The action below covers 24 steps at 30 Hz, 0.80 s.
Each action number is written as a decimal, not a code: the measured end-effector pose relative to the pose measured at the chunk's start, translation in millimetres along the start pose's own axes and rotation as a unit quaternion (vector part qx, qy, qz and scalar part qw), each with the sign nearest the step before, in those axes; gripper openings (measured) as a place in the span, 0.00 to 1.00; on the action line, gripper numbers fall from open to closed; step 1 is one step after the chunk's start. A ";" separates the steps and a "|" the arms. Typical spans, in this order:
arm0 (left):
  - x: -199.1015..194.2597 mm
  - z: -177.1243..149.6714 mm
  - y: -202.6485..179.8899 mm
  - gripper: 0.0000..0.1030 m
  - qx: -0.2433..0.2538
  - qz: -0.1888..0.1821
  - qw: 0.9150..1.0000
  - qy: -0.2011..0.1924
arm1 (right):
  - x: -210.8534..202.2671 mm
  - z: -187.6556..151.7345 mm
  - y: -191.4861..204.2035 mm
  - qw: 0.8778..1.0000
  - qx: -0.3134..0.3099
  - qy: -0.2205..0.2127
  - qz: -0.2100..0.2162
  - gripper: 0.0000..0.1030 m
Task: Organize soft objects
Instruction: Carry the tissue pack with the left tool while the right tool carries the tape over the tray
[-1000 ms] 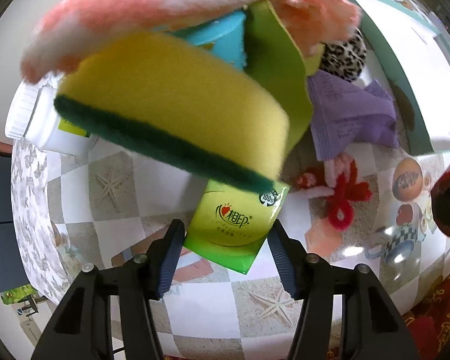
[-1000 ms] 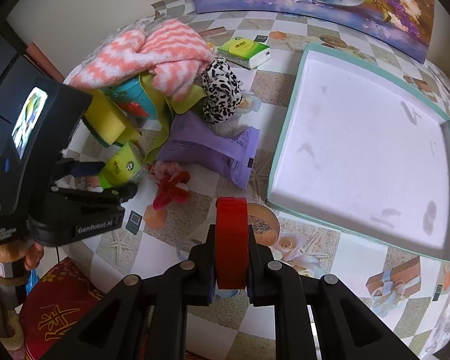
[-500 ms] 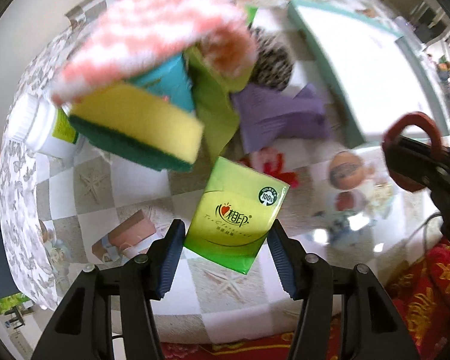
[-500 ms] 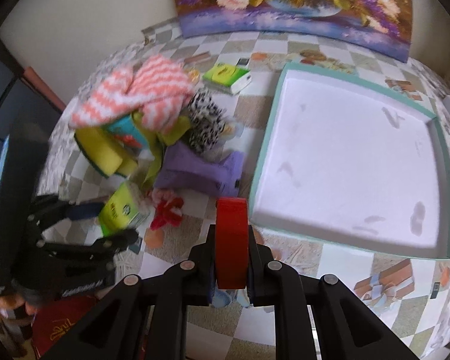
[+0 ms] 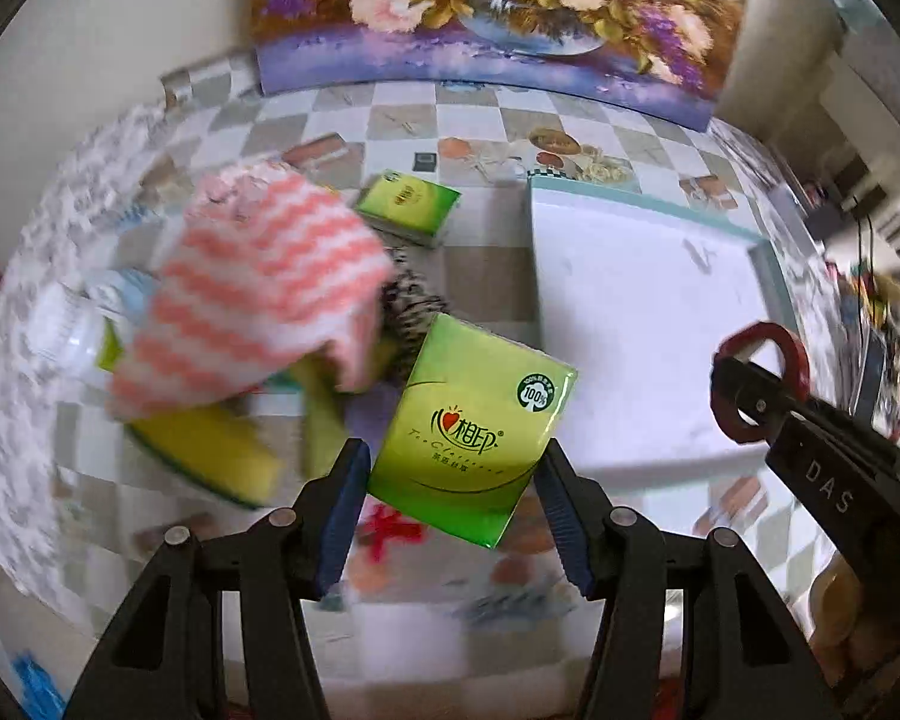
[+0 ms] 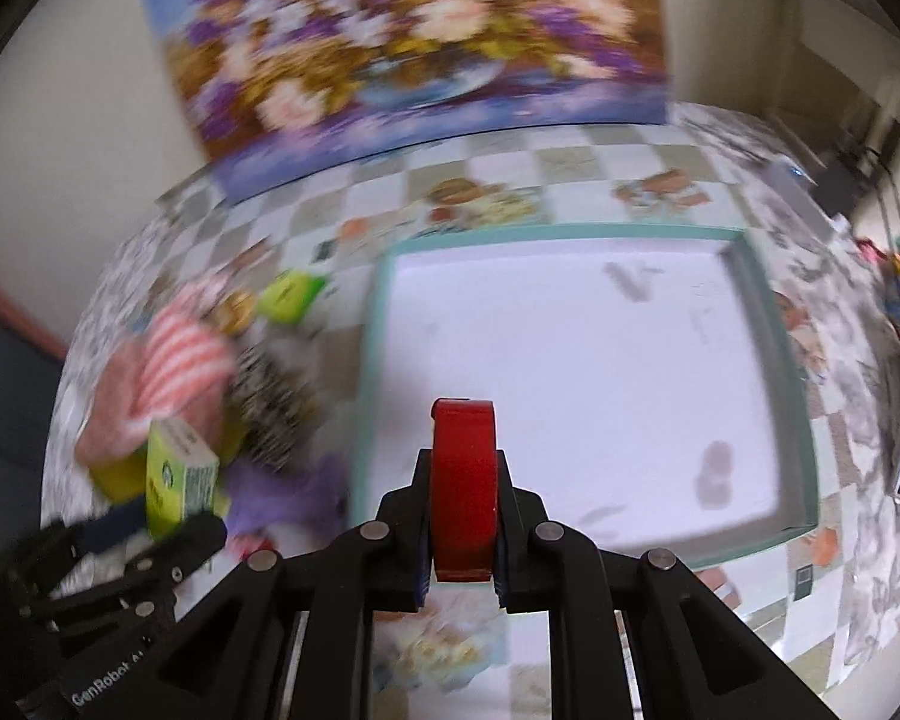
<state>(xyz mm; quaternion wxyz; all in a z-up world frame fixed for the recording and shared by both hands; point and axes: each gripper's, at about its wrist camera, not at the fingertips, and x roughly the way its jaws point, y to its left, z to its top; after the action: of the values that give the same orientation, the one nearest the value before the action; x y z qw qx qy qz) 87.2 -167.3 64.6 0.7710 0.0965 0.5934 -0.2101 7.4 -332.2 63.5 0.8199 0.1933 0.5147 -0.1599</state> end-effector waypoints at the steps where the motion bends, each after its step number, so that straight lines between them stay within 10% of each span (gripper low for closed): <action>1: 5.2 1.4 -5.6 0.56 -0.001 0.002 1.000 0.002 | 3.1 1.8 -7.3 1.000 0.008 0.000 -0.007 0.16; 15: 65.5 15.7 -87.5 0.57 0.037 -0.053 0.998 0.008 | 20.8 9.3 -135.1 0.981 0.150 0.011 -0.124 0.15; 24: 66.7 16.5 -98.6 0.62 0.056 -0.070 0.996 -0.007 | 19.2 6.6 -145.7 0.980 0.154 0.014 -0.129 0.16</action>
<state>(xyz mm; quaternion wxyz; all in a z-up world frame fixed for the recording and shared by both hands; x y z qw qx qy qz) 72.3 -275.8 15.3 0.7518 0.0960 0.5809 -0.2969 -46.6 -463.9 26.6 0.7454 0.2512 0.5161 -0.3389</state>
